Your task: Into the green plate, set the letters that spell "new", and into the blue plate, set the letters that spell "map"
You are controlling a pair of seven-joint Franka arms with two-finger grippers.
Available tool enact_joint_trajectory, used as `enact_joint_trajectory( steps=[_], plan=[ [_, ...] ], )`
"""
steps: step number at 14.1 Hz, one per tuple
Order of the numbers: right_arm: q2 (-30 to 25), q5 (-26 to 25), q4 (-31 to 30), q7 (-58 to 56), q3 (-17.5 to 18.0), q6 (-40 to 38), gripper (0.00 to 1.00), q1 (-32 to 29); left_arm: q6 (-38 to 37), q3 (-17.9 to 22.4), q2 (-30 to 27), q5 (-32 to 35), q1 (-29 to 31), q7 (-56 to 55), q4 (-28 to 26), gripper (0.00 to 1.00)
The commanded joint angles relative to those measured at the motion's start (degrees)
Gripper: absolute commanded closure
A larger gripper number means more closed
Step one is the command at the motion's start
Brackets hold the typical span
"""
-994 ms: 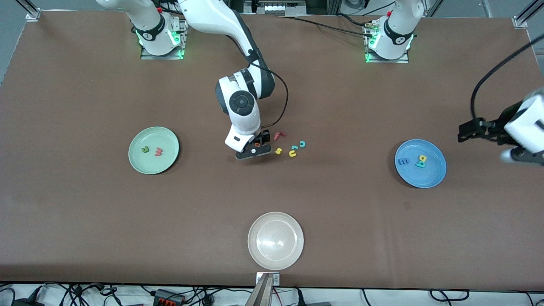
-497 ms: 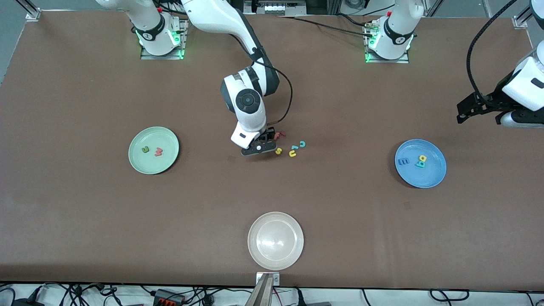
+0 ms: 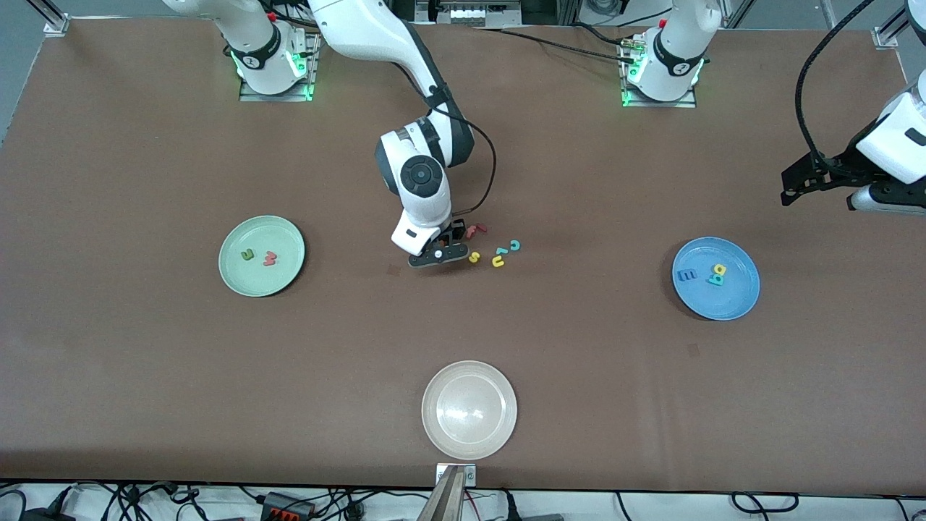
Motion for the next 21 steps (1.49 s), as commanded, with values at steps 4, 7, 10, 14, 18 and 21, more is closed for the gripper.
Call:
enact_joint_trajectory(
  steps=[4,7,10,14,18,21],
  plan=[
    [1.21,1.06,1.70,-0.58,0.40,0.47,0.68,-0.37,0.12,0.33,-0.11,-1.21,-0.68,0.88,0.45,0.00],
    [1.04,0.80,1.70,-1.02,0.32,0.38,0.90,-0.90,0.03,0.33,0.16,-1.21,-0.68,0.88,0.98,0.00],
    [-0.19,0.89,1.70,-1.02,-0.30,-1.02,0.96,-3.08,-0.06,0.33,0.16,-1.21,-0.68,0.96,0.98,0.00],
    [-4.32,0.45,1.17,-3.03,-8.70,-14.51,0.98,-4.77,0.03,0.25,0.24,-1.21,-0.85,0.88,0.98,0.00],
    [-5.28,0.45,-3.65,-10.23,-18.74,-23.17,0.98,-4.24,0.03,0.25,0.24,-1.21,-1.12,0.96,1.06,0.00],
    [-7.13,0.45,-10.15,-11.65,-21.65,-23.08,0.97,-3.62,0.03,0.25,0.24,-1.21,-1.11,0.96,1.06,0.00]
  ],
)
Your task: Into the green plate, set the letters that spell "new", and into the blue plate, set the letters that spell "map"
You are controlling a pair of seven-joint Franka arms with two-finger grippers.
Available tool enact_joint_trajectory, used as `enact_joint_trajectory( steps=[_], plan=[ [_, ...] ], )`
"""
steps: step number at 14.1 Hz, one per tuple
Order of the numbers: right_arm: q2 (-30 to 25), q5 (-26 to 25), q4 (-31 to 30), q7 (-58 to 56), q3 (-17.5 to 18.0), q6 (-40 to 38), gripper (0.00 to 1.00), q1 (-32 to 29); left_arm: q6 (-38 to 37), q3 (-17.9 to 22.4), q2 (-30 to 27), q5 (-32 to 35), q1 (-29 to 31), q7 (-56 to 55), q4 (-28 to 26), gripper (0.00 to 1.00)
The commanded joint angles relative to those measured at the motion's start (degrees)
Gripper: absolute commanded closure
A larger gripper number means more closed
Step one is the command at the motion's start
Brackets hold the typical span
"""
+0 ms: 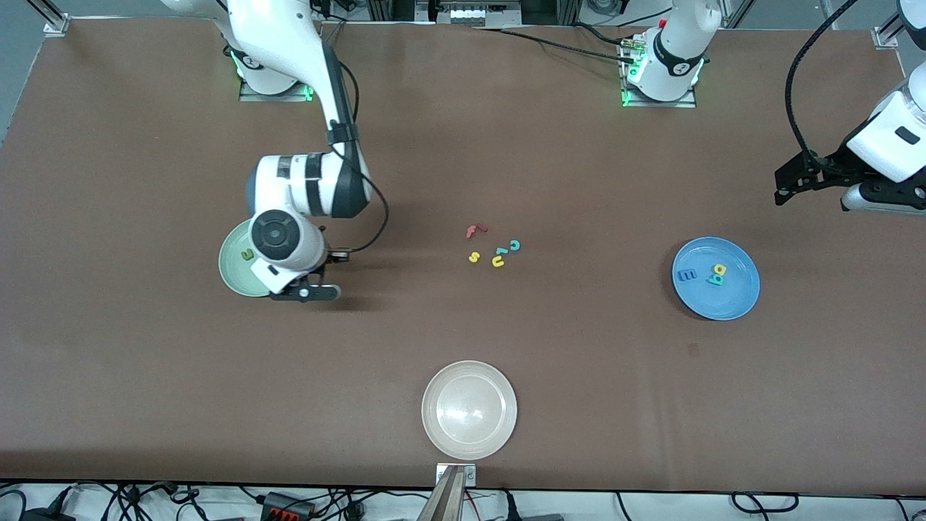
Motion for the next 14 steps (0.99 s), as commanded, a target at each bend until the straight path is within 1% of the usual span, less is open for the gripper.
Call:
enact_joint_trajectory(
  steps=[1,3,5,9,14],
  plan=[
    [-3.04,0.46,-7.03,-2.81,-2.04,0.28,0.97,1.58,-0.09,0.35,0.24,-1.20,-0.29,0.96,0.94,0.00],
    [-3.22,0.55,-10.54,-6.32,-3.45,0.36,0.97,1.67,-0.09,0.35,0.24,-1.20,-0.20,0.96,0.94,0.00],
    [-3.22,0.55,-12.31,-6.60,-3.54,0.54,0.97,1.67,-0.18,0.35,0.24,-1.20,-0.20,0.96,0.94,0.00],
    [-3.05,0.55,-12.67,-7.39,-3.63,1.07,0.96,0.80,-0.44,0.43,0.24,-1.20,-0.20,0.96,0.94,0.00],
    [-1.47,0.99,-12.23,-7.39,-3.54,4.40,0.94,-0.61,-0.44,0.35,0.24,-1.20,-0.20,0.96,1.03,0.00]
  ],
)
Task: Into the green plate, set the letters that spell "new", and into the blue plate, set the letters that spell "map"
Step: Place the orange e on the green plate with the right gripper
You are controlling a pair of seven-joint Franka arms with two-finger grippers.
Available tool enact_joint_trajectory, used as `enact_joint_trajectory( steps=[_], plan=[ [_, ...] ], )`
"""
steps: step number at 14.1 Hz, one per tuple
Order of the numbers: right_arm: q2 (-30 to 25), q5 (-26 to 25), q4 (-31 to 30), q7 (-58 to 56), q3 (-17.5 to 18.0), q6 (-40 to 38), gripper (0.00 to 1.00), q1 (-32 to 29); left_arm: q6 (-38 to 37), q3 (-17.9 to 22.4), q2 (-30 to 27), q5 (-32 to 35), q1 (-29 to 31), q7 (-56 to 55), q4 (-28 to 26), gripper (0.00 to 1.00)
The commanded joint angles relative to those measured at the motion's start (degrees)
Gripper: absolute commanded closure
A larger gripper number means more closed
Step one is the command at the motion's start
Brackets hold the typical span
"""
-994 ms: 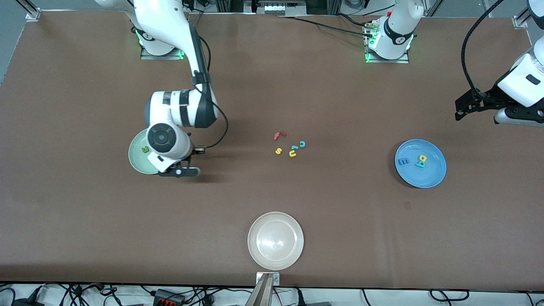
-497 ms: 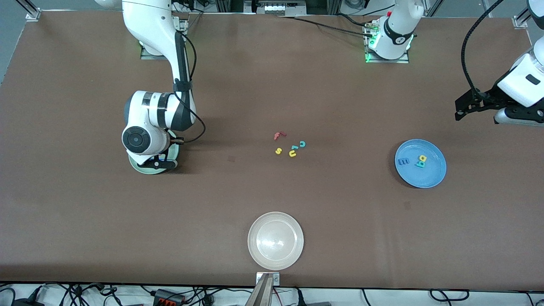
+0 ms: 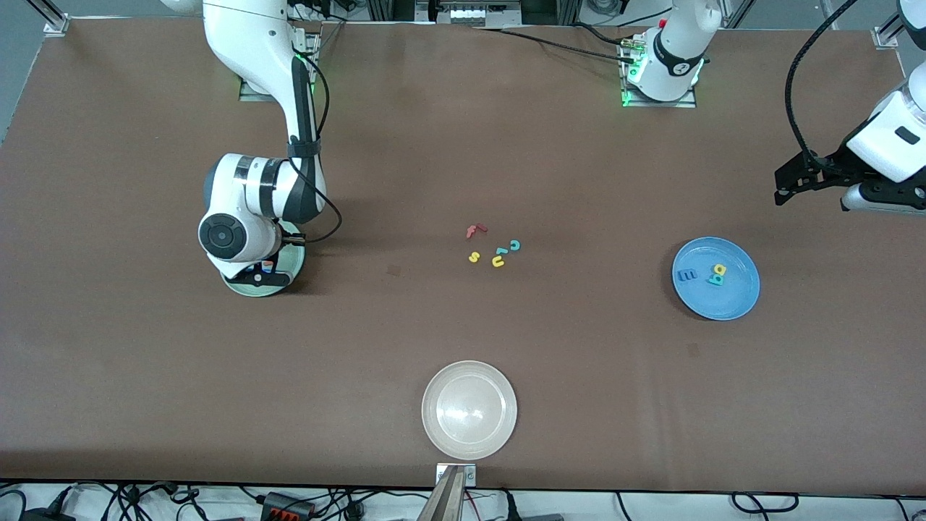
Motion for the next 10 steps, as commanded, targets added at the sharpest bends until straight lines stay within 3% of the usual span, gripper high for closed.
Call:
enact_joint_trajectory(
  steps=[1,2,3,5,9,10],
  plan=[
    [0.03,1.08,-0.81,-1.55,0.03,2.43,0.94,-0.38,-0.44,0.32,0.24,-1.20,-0.16,0.96,1.03,0.00],
    [0.21,1.08,-0.81,-1.46,0.12,2.87,0.90,-0.21,-0.44,0.32,0.24,-1.20,-0.16,0.96,1.03,0.00],
    [0.21,1.17,-0.81,-1.46,0.20,2.88,0.72,-0.30,-0.44,0.32,0.24,-1.20,-0.16,0.96,0.94,0.00],
    [0.30,1.17,-0.72,-1.46,0.12,2.96,0.00,-0.38,-0.44,0.32,0.24,-1.20,-0.16,0.96,1.03,0.00],
    [-0.23,1.08,0.95,-1.28,-0.76,2.00,0.00,0.32,-0.53,0.32,0.24,-1.20,-0.16,0.96,0.94,0.00],
    [-0.23,1.08,1.74,-1.46,-2.50,2.00,0.00,0.93,-0.44,0.41,0.24,-1.20,-0.16,0.96,1.03,0.00]
  ],
)
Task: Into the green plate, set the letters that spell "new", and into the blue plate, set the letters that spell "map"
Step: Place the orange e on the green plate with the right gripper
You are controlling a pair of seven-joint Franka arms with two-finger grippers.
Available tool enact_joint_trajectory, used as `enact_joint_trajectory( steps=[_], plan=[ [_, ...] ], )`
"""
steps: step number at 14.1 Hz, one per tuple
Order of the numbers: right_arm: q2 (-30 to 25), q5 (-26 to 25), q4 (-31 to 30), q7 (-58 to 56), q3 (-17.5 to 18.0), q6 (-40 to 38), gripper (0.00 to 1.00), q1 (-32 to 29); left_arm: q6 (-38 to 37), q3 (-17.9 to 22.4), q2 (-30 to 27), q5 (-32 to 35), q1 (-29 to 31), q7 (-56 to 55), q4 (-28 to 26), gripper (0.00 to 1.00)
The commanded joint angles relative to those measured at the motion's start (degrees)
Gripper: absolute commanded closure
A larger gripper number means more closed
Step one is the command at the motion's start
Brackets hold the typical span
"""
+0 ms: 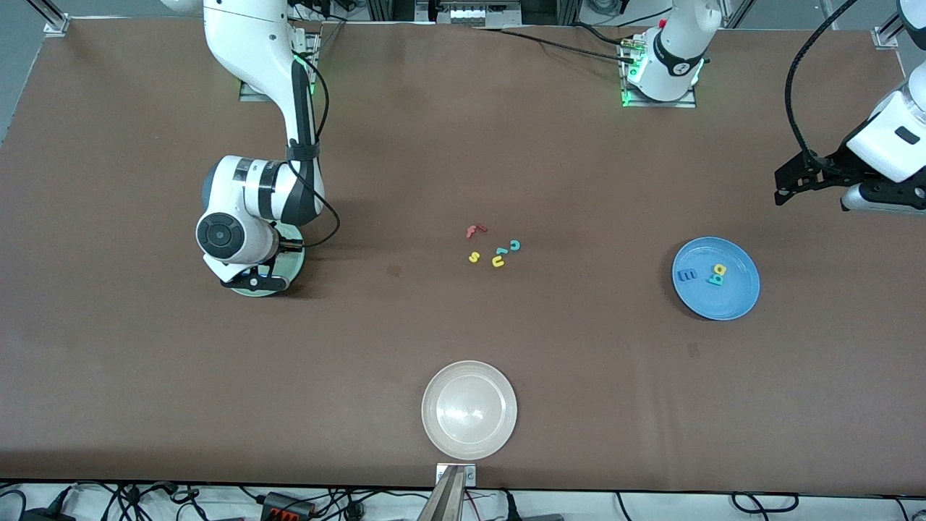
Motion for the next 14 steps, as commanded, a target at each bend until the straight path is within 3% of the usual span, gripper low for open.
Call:
enact_joint_trajectory(
  steps=[1,3,7,14],
  plan=[
    [-0.81,1.06,1.26,-1.44,-3.04,-0.35,0.00,1.19,-0.44,0.32,0.24,-1.20,-0.16,0.96,1.03,0.00],
    [-2.03,1.06,2.39,-1.36,-4.53,-1.22,0.00,1.71,-0.44,0.32,0.24,-1.20,-0.16,0.96,1.03,0.00],
    [-2.30,1.15,11.61,-1.09,-7.00,-11.93,0.00,-0.12,-0.44,0.32,0.24,-1.20,-0.25,0.96,1.03,0.00],
    [-2.21,1.15,16.10,-0.92,-7.00,-12.83,0.00,-1.80,-0.44,0.32,0.24,-1.20,-0.25,0.96,1.03,0.00]
  ],
)
